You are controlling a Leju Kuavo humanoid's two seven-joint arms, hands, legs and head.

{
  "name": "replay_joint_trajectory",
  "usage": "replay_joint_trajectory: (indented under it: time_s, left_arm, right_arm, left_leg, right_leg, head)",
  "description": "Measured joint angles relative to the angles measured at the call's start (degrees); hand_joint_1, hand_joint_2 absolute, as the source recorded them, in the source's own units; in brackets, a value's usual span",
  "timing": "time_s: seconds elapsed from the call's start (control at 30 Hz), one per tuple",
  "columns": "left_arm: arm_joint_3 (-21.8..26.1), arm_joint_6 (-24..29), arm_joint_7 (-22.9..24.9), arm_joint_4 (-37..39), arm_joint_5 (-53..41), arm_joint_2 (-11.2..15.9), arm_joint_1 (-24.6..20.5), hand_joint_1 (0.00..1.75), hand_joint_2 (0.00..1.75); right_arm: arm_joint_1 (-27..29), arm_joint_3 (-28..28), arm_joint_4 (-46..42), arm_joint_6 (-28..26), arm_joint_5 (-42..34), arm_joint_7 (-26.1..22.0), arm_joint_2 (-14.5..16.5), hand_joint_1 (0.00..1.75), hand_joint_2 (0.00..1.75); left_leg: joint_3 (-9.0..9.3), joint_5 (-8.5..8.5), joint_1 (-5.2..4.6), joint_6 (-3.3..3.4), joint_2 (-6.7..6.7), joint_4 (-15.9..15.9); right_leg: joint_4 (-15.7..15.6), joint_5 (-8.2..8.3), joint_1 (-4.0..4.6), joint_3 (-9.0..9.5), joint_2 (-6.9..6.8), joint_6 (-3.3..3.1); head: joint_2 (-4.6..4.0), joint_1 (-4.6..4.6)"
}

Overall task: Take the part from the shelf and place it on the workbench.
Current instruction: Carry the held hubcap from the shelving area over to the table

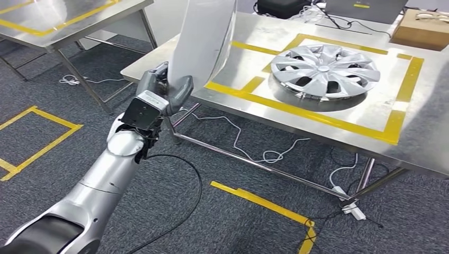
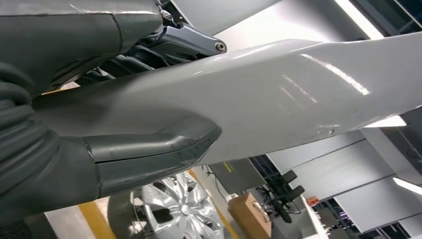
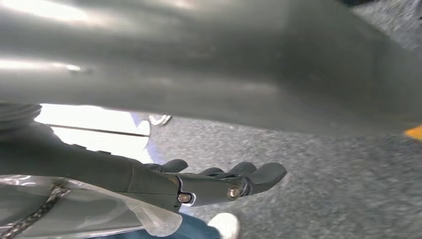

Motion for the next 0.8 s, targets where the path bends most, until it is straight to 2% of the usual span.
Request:
replay_joint_trajectory:
  time_s: [0.03, 0.07, 0.1, 0.17, 0.2, 0.23, 0.27, 0.37, 0.4, 0.43, 0.47, 0.53, 0.57, 0.6, 0.63, 0.67, 0.7, 0.73, 0.77, 0.8]
  left_arm:
    - [0.0, 0.0, 0.0, 0.0, 0.0, 0.0, 0.2, 1.75, 1.75]
    - [0.0, -0.1, 0.0, 0.0, 0.0, 0.1, 0.4, 1.75, 1.75]
    - [0.0, -0.1, 0.0, 0.0, 0.0, 0.1, 0.5, 1.75, 1.75]
    - [0.0, -0.1, 0.0, 0.0, 0.0, 0.1, 0.5, 1.75, 1.75]
    - [0.0, -0.1, 0.0, 0.0, 0.0, 0.1, 0.4, 1.75, 1.75]
    - [0.0, -0.1, 0.0, 0.0, 0.0, 0.1, 0.3, 1.75, 1.75]
    - [0.0, -0.2, 0.0, 0.0, 0.0, 0.1, 0.2, 1.75, 1.75]
    - [0.1, -0.3, 0.0, 0.0, 0.0, 0.1, 0.2, 1.75, 1.75]
    - [0.1, -0.3, 0.0, 0.0, 0.0, 0.1, 0.1, 1.75, 1.75]
    - [0.1, -0.4, 0.0, 0.0, 0.0, 0.0, 0.0, 1.75, 1.75]
    - [0.1, -0.4, 0.0, 0.0, 0.0, 0.0, 0.0, 1.75, 1.75]
    - [0.1, -0.5, 0.0, 0.0, 0.0, -0.1, 0.2, 1.75, 1.75]
    - [0.1, -0.6, 0.0, 0.0, 0.0, -0.1, 0.3, 1.75, 1.75]
    - [0.1, -0.7, 0.0, 0.0, 0.0, -0.1, 0.4, 1.75, 1.75]
    - [0.1, -0.8, 0.1, 0.0, 0.1, -0.1, 0.4, 1.75, 1.75]
    - [0.1, -0.8, 0.1, 0.0, 0.1, -0.1, 0.4, 1.75, 1.75]
    - [0.1, -0.9, 0.1, 0.0, 0.2, -0.1, 0.4, 1.75, 1.75]
    - [0.1, -0.9, 0.1, 0.0, 0.2, -0.1, 0.2, 1.75, 1.75]
    - [0.1, -0.9, 0.1, 0.0, 0.2, -0.1, 0.1, 1.75, 1.75]
    - [0.1, -0.9, 0.1, 0.0, 0.2, -0.1, 0.0, 1.75, 1.75]
  right_arm:
    - [0.0, 0.0, 0.0, 0.0, 0.0, 0.0, 0.0, 0.00, 0.00]
    - [0.0, 0.0, 0.0, 0.0, 0.0, 0.0, 0.0, 0.00, 0.00]
    - [0.1, 0.0, 0.0, 0.0, 0.0, 0.0, 0.0, 0.00, 0.00]
    - [0.2, 0.0, 0.0, 0.0, 0.1, 0.0, 0.0, 0.00, 0.00]
    - [0.1, 0.0, 0.0, 0.0, 0.1, 0.0, 0.0, 0.00, 0.00]
    - [0.1, 0.0, 0.0, 0.0, 0.2, 0.0, 0.0, 0.00, 0.00]
    - [0.0, 0.0, 0.0, 0.0, 0.2, 0.0, 0.0, 0.00, 0.00]
    - [-0.1, 0.0, 0.0, 0.0, 0.3, 0.0, 0.0, 0.00, 0.00]
    - [-0.1, 0.0, 0.0, 0.0, 0.4, 0.0, 0.0, 0.00, 0.00]
    - [-0.1, 0.0, 0.0, -0.1, 0.4, 0.0, 0.0, 0.00, 0.00]
    - [-0.1, 0.0, 0.0, -0.1, 0.4, 0.0, 0.0, 0.00, 0.00]
    - [-0.1, 0.0, 0.0, -0.1, 0.4, 0.0, 0.0, 0.00, 0.00]
    - [0.0, 0.0, 0.0, -0.1, 0.5, 0.0, 0.0, 0.00, 0.00]
    - [0.0, 0.0, 0.0, -0.2, 0.5, 0.0, 0.0, 0.00, 0.00]
    - [0.1, 0.0, 0.0, -0.2, 0.5, 0.0, 0.0, 0.00, 0.00]
    - [0.1, 0.0, 0.0, -0.3, 0.6, 0.0, 0.0, 0.00, 0.00]
    - [0.1, 0.0, 0.0, -0.3, 0.6, -0.1, -0.1, 0.00, 0.00]
    - [0.0, 0.0, 0.0, -0.4, 0.6, -0.1, -0.1, 0.00, 0.00]
    - [-0.1, 0.0, 0.0, -0.4, 0.6, -0.1, -0.1, 0.00, 0.00]
    - [-0.1, 0.0, 0.0, -0.3, 0.6, -0.1, -0.1, 0.00, 0.00]
  left_leg:
    - [-2.12, -0.44, 0.08, -0.11, 0.00, 3.1]
    - [-3.45, 0.17, 0.13, -0.12, 0.00, 4.4]
    - [-3.72, 1.90, 0.15, -0.05, 0.00, 3.5]
    - [-1.75, 7.12, 0.12, 0.34, -0.01, -3.2]
    - [-0.39, 8.84, 0.01, 0.56, -0.02, -6.7]
    - [0.68, 9.55, -0.11, 0.77, -0.03, -9.4]
    - [1.25, 9.40, -0.24, 0.95, -0.06, -10.7]
    - [2.02, 8.61, -0.17, 1.68, -0.13, -11.9]
    - [2.38, 8.56, -0.04, 1.98, -0.13, -12.2]
    - [2.72, 8.52, 0.10, 2.24, -0.12, -12.5]
    - [2.89, 8.36, 0.09, 2.44, -0.11, -12.5]
    - [3.06, 7.98, 0.00, 2.68, -0.10, -12.5]
    - [3.24, 7.74, -0.05, 2.72, -0.11, -12.5]
    - [3.55, 7.47, -0.08, 2.71, -0.14, -12.5]
    - [4.00, 7.15, -0.08, 2.65, -0.16, -12.5]
    - [4.58, 6.76, -0.08, 2.53, -0.19, -12.5]
    - [5.12, 6.36, -0.15, 2.33, -0.20, -12.4]
    - [5.45, 6.01, -0.23, 2.06, -0.21, -12.4]
    - [5.60, 5.79, -0.31, 1.78, -0.21, -12.4]
    - [5.60, 5.66, -0.38, 1.52, -0.20, -12.4]
  right_leg:
    - [0.0, -0.28, 0.00, 0.35, 0.06, -0.05]
    - [0.0, -0.59, 0.00, 0.74, 0.15, -0.04]
    - [0.0, -0.93, 0.01, 1.20, 0.23, 0.01]
    - [0.0, -1.66, 0.02, 2.10, 0.36, 0.25]
    - [0.0, -2.03, 0.10, 2.41, 0.44, 0.50]
    - [0.0, -2.32, 0.17, 2.51, 0.49, 0.78]
    - [0.0, -2.53, 0.21, 2.49, 0.51, 1.09]
    - [-0.1, -3.17, 0.12, 2.53, 0.32, 2.05]
    - [0.9, -3.86, 0.11, 2.05, 0.25, 2.31]
    - [3.3, -5.01, 0.09, 0.80, 0.20, 2.50]
    - [6.7, -6.45, 0.06, -1.15, 0.16, 2.60]
    - [14.9, -9.03, 0.01, -6.31, 0.14, 2.78]
    - [17.3, -9.08, 0.01, -8.20, 0.14, 2.83]
    - [17.6, -7.96, 0.01, -9.08, 0.13, 2.85]
    - [15.4, -5.66, 0.01, -8.61, 0.12, 2.80]
    - [11.4, -2.69, 0.01, -7.12, 0.08, 2.70]
    - [7.2, -0.47, 0.06, -5.30, 0.01, 2.58]
    - [3.6, 0.87, 0.13, -3.51, -0.04, 2.39]
    - [1.4, 1.31, 0.20, -2.35, -0.08, 2.18]
    - [0.7, 0.91, 0.31, -1.83, -0.06, 1.95]
  head:
    - [0.00, 0.00]
    - [0.00, -0.01]
    - [0.00, -0.02]
    - [0.00, 0.01]
    - [0.00, 0.04]
    - [0.00, 0.09]
    - [0.00, 0.12]
    - [0.00, 0.10]
    - [0.00, 0.17]
    - [0.00, 0.26]
    - [0.00, 0.32]
    - [0.00, 0.34]
    - [0.00, 0.32]
    - [0.00, 0.33]
    - [0.00, 0.35]
    - [0.00, 0.35]
    - [0.00, 0.36]
    - [0.00, 0.40]
    - [0.00, 0.41]
    - [0.00, 0.37]
